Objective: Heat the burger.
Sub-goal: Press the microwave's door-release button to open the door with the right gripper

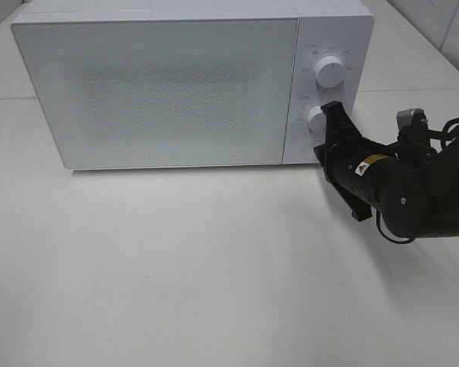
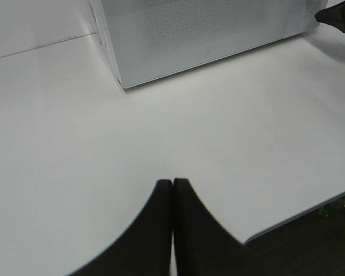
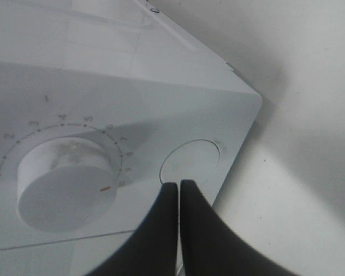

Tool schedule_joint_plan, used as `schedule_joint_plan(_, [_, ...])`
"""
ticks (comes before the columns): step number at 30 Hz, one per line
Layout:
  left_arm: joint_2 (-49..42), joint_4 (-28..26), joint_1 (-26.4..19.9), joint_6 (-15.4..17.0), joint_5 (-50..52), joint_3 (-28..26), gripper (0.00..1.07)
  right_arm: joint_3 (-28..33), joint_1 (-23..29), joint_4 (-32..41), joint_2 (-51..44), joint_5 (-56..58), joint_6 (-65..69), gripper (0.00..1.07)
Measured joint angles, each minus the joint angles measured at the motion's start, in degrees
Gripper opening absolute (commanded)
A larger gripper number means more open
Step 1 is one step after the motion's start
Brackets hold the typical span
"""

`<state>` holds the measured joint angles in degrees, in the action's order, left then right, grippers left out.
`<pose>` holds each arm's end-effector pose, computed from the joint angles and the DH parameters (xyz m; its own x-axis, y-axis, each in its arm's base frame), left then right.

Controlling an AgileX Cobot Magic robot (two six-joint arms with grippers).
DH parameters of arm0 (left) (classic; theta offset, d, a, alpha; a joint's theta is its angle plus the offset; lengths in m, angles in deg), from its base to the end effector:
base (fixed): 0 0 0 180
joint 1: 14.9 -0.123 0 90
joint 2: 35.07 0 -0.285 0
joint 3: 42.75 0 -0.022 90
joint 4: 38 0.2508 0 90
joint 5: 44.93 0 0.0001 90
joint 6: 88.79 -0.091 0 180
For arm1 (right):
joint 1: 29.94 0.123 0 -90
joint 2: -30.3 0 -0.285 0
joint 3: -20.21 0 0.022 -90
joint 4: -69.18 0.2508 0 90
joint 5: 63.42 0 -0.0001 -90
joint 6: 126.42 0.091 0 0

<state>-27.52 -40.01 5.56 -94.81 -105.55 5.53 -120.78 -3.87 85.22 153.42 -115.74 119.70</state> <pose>-0.0066 -0.0005 0.2789 -0.3826 0.2363 -0.8932 0.4102 0.9097 0.0650 0.3110 0.1300 0.0980 -0.3153 0.9002 -0.3004 0.2523 0.3846 0.8879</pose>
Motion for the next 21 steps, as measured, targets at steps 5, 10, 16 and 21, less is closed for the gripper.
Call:
schedule_joint_plan(5, [0.00,0.00,0.00,0.00,0.00,0.00,0.00,-2.18,0.00,0.74,2.64,0.00,-0.17,0.00])
schedule_joint_plan(10, [0.00,0.00,0.00,0.00,0.00,0.00,0.00,-3.72,0.00,0.92,4.30,0.06,-0.63,0.00])
schedule_joint_plan(16, [0.00,0.00,0.00,-0.06,0.00,0.00,0.00,-5.61,0.00,3.61,4.35,1.15,-4.24,0.00])
schedule_joint_plan(21, [0.00,0.00,0.00,-0.06,0.00,0.00,0.00,-6.88,0.00,4.53,4.58,3.09,-6.02,0.00])
